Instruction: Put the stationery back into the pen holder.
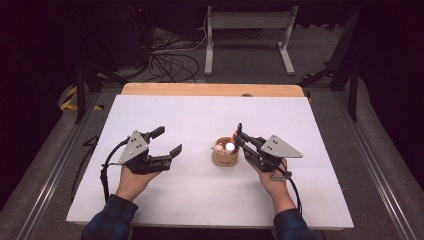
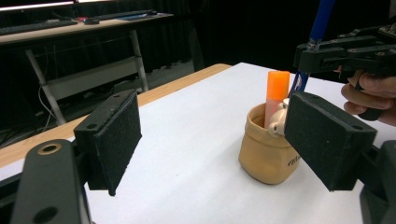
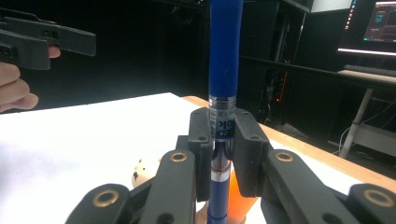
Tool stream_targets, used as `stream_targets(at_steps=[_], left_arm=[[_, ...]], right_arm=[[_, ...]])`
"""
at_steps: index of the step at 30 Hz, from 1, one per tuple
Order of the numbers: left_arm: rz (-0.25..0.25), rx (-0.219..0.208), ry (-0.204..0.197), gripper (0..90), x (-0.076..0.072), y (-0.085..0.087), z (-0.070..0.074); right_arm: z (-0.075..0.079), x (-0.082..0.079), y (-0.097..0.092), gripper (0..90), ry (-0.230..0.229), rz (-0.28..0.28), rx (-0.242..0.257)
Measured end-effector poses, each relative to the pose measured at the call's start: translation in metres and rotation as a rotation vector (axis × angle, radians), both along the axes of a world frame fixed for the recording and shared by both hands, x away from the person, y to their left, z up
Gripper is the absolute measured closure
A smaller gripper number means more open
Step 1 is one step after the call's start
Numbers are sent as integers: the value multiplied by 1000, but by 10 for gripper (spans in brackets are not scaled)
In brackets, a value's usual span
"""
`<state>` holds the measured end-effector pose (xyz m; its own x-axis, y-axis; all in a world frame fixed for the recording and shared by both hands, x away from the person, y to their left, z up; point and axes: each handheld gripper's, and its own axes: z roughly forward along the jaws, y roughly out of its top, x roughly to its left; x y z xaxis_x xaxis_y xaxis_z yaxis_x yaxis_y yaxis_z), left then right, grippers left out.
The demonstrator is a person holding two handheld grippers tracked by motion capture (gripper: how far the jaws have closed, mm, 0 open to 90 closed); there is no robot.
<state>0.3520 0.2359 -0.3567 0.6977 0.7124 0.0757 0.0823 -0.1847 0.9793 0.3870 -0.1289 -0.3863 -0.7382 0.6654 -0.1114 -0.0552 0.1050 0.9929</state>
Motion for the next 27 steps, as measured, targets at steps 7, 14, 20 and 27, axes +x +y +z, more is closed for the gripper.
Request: stream_targets(at_steps=[7,14,20,27], left_arm=[[-2,-21,18,193,-1,5,-4],[2,-23,15,193,-1,6,-5],[-2,-26,17,193,-2,6,-5],[-17,-43,11,193,-2,7,-4]], right_arm=[[-6,3,2,796,15,-6,-13],[-14,9,3,795,46,-13,-18],[-19,14,4,795,87,-22,-27],[-23,19,3,793,144,-13,-4]])
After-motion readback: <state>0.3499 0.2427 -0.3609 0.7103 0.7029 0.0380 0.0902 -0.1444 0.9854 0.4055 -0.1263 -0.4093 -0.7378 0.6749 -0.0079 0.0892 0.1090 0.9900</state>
